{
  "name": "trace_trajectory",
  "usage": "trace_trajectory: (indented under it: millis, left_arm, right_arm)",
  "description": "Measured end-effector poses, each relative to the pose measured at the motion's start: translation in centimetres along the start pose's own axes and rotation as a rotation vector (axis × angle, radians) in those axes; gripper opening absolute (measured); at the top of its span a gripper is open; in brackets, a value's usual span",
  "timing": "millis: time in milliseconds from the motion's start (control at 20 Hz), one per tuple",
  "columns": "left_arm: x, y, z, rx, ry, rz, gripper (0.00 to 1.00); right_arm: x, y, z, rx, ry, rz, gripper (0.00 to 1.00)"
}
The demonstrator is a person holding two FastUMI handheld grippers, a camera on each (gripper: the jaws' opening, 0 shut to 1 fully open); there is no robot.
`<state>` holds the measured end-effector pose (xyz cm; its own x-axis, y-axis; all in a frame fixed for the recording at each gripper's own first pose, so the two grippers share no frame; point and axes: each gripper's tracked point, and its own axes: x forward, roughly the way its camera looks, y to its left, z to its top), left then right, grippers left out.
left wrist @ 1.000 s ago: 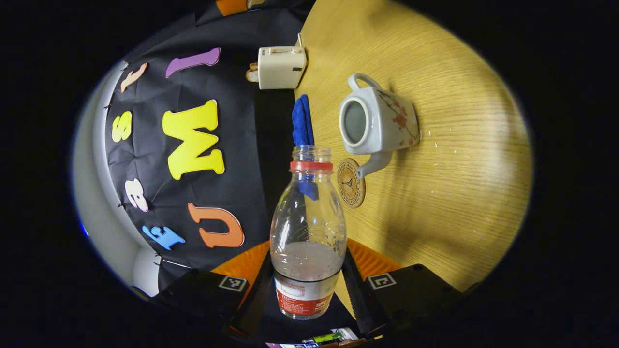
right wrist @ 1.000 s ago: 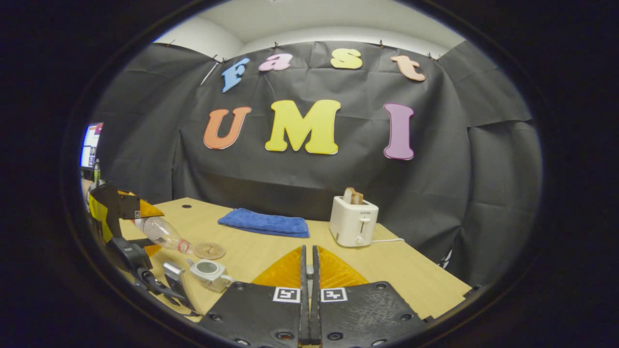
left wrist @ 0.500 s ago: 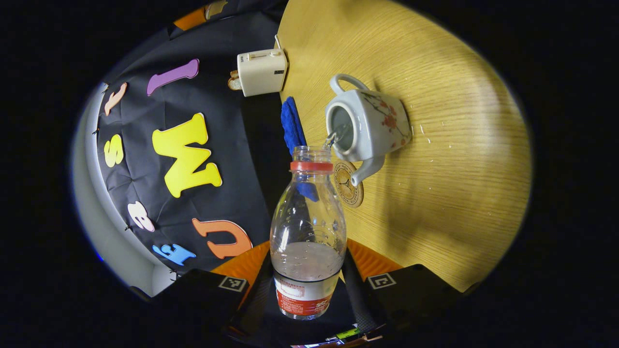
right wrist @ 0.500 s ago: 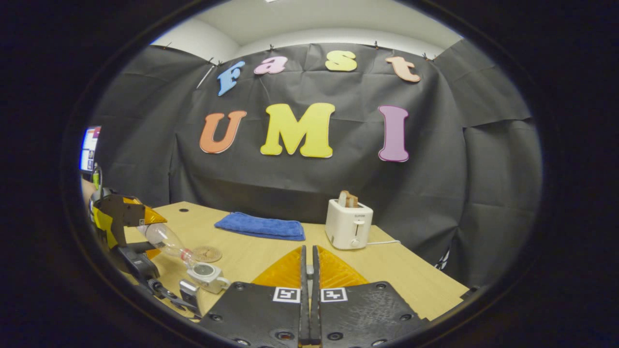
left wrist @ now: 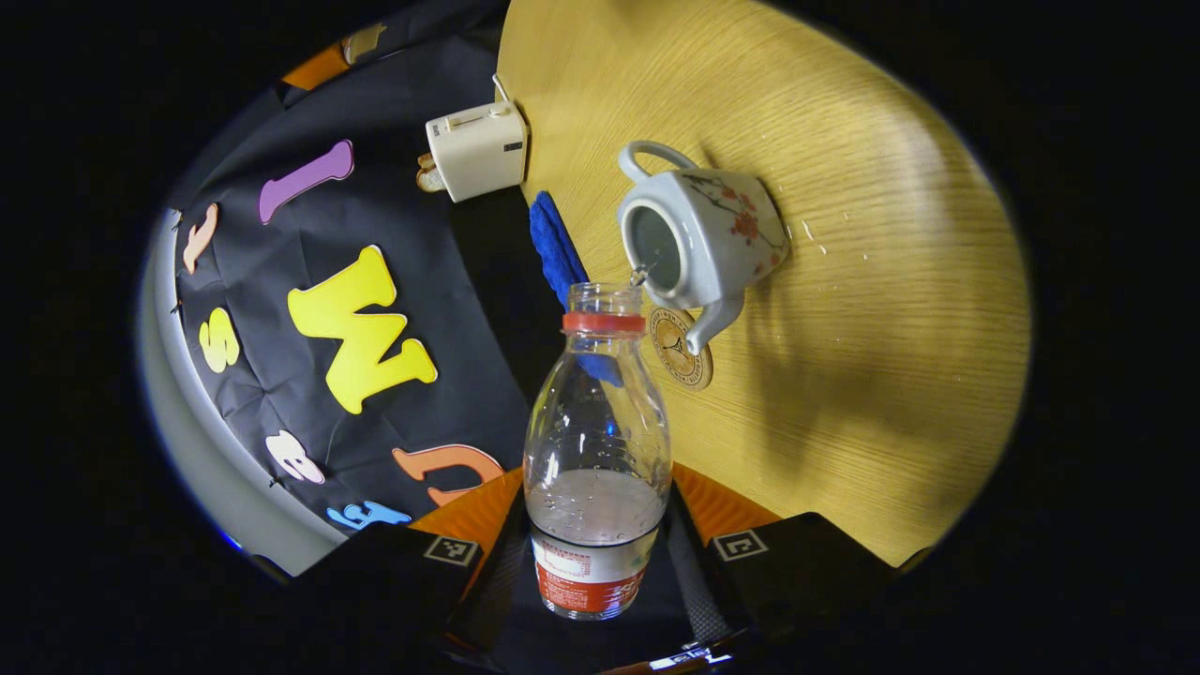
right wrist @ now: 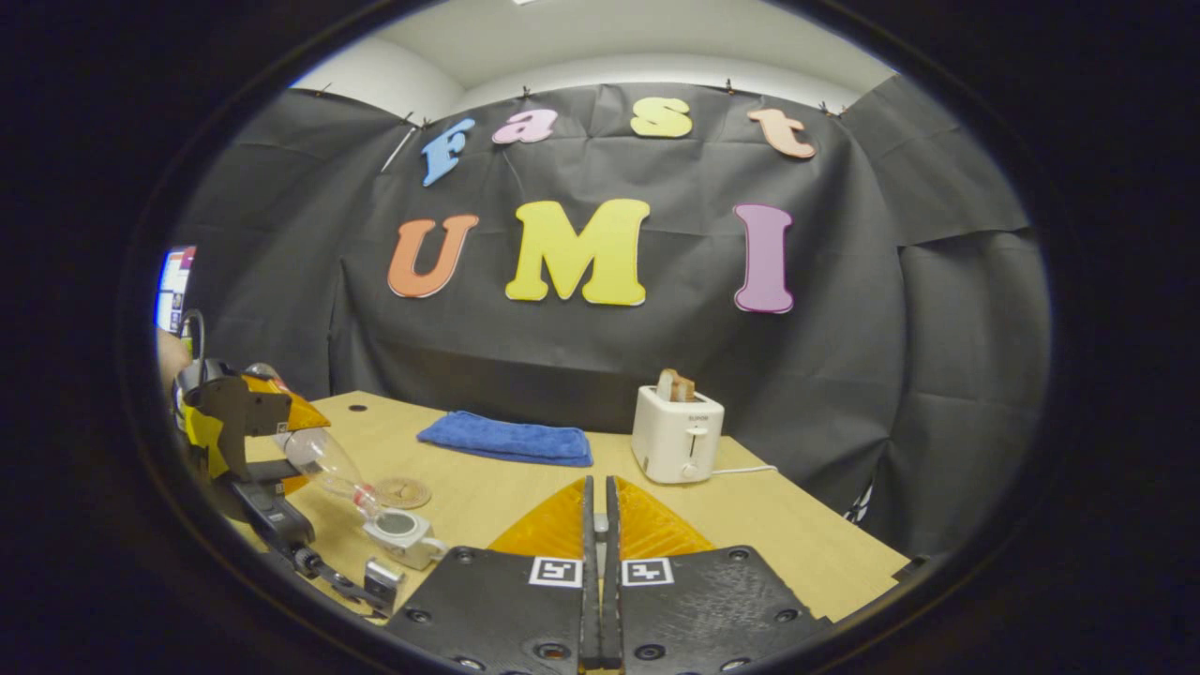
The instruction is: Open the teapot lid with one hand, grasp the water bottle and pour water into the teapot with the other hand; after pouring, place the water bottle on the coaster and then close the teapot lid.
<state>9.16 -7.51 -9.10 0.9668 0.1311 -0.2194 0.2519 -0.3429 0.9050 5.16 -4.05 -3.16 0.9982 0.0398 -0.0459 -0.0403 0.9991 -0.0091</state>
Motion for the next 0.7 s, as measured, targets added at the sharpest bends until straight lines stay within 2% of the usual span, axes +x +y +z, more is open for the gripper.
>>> trace_trajectory:
  millis: [250,300,350,700]
  left_arm:
    - [0.1,1.1,0.2,0.067,0.009,0.025,0.75]
    - [0.0,1.5,0.2,0.089,0.015,0.040,0.80]
    - [-0.1,1.7,0.3,0.109,0.017,0.051,0.75]
    - [-0.8,3.8,0.7,0.214,0.044,0.132,0.75]
  right_arm:
    - [-0.3,-0.7,0.3,-0.007,-0.012,-0.008,0.01]
    - [-0.1,-0.9,0.2,-0.007,-0.012,-0.011,0.02]
    - [0.0,-1.3,0.2,-0.001,-0.007,-0.018,0.02]
    - [-0.1,-1.7,0.2,0.039,0.003,-0.004,0.02]
